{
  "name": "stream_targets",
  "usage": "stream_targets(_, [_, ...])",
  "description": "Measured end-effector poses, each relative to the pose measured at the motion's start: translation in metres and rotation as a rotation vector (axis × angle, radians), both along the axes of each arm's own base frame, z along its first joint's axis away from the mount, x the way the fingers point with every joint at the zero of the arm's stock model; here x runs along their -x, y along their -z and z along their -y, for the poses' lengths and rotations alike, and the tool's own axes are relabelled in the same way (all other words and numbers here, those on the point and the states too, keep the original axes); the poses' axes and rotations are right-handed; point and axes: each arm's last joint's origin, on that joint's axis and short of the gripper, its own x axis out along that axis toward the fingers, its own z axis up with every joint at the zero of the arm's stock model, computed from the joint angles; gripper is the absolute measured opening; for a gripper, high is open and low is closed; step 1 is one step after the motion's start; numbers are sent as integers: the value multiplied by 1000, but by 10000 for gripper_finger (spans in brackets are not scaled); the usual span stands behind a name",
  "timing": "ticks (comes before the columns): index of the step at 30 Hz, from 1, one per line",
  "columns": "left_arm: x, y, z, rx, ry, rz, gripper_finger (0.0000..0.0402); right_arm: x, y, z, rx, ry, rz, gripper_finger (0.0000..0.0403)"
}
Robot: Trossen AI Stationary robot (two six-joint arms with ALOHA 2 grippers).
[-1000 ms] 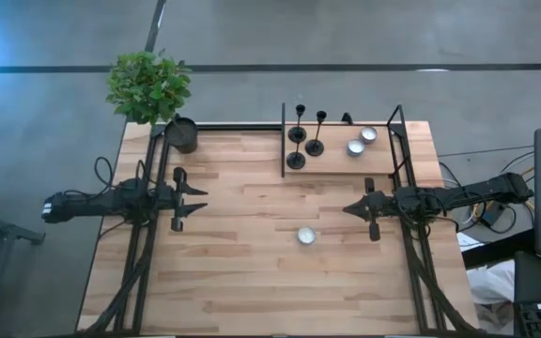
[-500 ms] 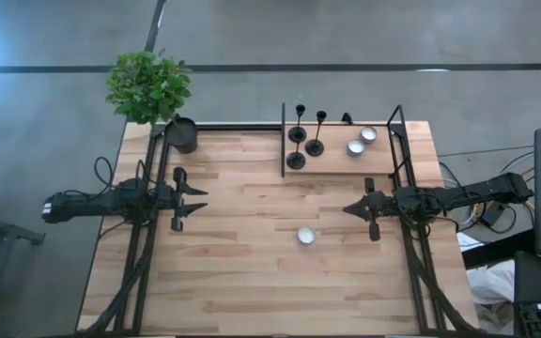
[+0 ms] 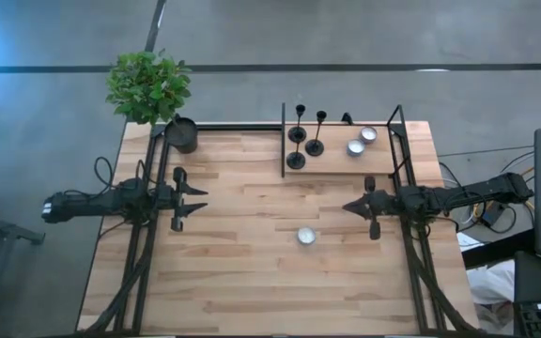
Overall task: Pick & Place candle stick holders
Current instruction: Put the red scented candle on the shelf
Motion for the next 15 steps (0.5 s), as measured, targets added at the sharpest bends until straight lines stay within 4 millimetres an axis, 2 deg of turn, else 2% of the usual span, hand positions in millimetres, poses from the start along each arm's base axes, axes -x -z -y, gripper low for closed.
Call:
stream_targets(4, [0,0,0,0,0,0,152,-1,-15,0,-96,3,124,9])
stream_targets(6, [0,0,0,0,-1,-1,152,-4,-31,0,-54,6,131,9])
stream_targets(12, [0,0,0,0,0,-5,152,-22,-84,4,128,212,-119,9])
stream_targets(15, [0,0,0,0,0,-6,152,-38,-99,1,54,188,-251,9])
